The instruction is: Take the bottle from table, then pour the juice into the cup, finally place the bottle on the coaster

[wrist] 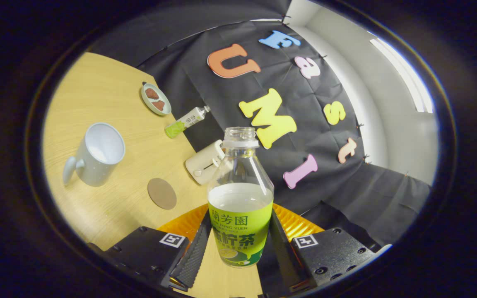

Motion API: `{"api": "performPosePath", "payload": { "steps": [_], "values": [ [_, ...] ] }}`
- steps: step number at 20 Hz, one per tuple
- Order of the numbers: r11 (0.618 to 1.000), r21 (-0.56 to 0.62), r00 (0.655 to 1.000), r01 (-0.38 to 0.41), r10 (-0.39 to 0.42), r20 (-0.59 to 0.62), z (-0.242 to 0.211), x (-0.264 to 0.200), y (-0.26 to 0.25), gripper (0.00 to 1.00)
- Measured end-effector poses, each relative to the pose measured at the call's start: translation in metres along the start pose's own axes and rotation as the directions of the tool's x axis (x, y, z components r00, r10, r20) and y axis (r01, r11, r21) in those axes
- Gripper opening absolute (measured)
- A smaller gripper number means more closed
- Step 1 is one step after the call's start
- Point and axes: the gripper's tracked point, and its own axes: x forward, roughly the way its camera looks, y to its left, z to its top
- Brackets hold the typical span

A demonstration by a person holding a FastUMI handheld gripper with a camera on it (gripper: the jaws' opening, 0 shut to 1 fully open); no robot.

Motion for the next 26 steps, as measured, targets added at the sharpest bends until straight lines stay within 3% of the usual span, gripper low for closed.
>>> {"api": "performPosePath", "payload": {
  "steps": [9, 15, 22, 26],
  "values": [
    [0.977, -0.188, 0.995, 0.098, -0.092, 0.038, 0.019, 0.011, -0.001, 0.8],
    [0.923, -0.312, 0.972, 0.224, -0.191, 0.134, 0.032, 0.009, -0.009, 0.8],
    [0.865, -0.424, 0.961, 0.269, -0.209, 0.183, 0.044, 0.008, -0.001, 0.8],
    [0.813, -0.494, 0.949, 0.308, -0.225, 0.221, 0.054, 0.014, -0.002, 0.8]
  ]
}}
